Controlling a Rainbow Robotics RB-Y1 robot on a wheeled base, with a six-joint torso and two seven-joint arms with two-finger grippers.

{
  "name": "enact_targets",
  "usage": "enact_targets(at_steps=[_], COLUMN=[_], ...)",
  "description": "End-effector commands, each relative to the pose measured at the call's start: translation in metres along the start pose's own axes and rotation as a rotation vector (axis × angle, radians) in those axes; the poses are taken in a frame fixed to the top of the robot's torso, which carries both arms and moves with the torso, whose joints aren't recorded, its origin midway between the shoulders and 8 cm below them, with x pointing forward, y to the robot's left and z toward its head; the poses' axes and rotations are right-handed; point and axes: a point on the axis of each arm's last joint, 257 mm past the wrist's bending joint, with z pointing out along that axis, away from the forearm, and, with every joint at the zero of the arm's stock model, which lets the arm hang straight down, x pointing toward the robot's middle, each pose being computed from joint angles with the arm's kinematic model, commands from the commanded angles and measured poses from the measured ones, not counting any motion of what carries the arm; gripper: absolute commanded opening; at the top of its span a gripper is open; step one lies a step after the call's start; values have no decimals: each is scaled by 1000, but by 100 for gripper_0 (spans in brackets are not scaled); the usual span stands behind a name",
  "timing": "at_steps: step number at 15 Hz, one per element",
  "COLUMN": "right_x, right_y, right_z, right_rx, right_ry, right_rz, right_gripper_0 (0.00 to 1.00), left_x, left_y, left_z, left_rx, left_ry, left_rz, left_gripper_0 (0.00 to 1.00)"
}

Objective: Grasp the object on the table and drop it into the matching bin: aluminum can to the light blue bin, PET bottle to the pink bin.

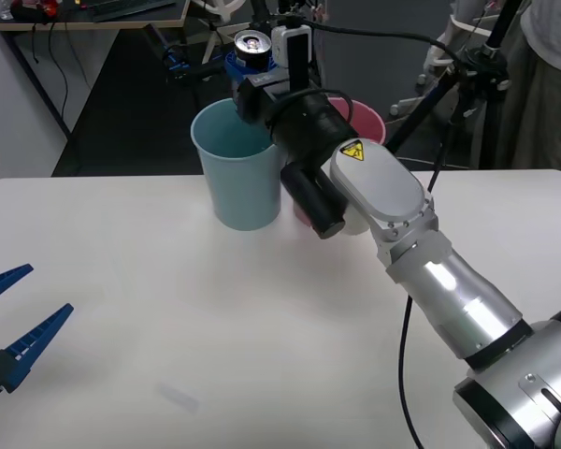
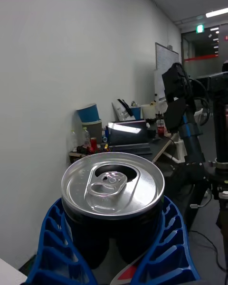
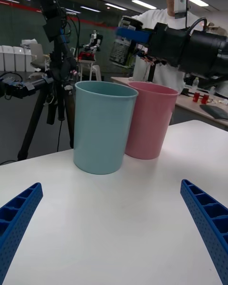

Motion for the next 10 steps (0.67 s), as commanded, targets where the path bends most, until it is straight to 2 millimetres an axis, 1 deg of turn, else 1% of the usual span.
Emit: enact_targets(at_steps=[1, 2, 5, 6, 7, 8, 10], right_x=[10, 15, 17, 16, 16, 17, 17], right_y=[4, 6, 8, 8, 8, 8, 10], right_z=[12, 13, 13, 13, 13, 13, 13], right_rx=[4, 4, 1, 2, 2, -1, -10], right_ry=[30, 40, 45, 43, 43, 44, 46], right_rz=[-2, 1, -7, -22, -22, -34, -35], right_gripper_0=[0, 0, 0, 21, 78, 100, 100], left_x=[0, 0, 0, 0, 0, 0, 0], left_y=[0, 0, 0, 0, 0, 0, 0], left_z=[0, 0, 0, 0, 0, 0, 0], left_rx=[0, 0, 0, 0, 0, 0, 0], left_ry=[0, 0, 0, 0, 0, 0, 0], left_rz=[0, 0, 0, 0, 0, 0, 0], left_gripper_0=[100, 100, 100, 100, 100, 100, 100])
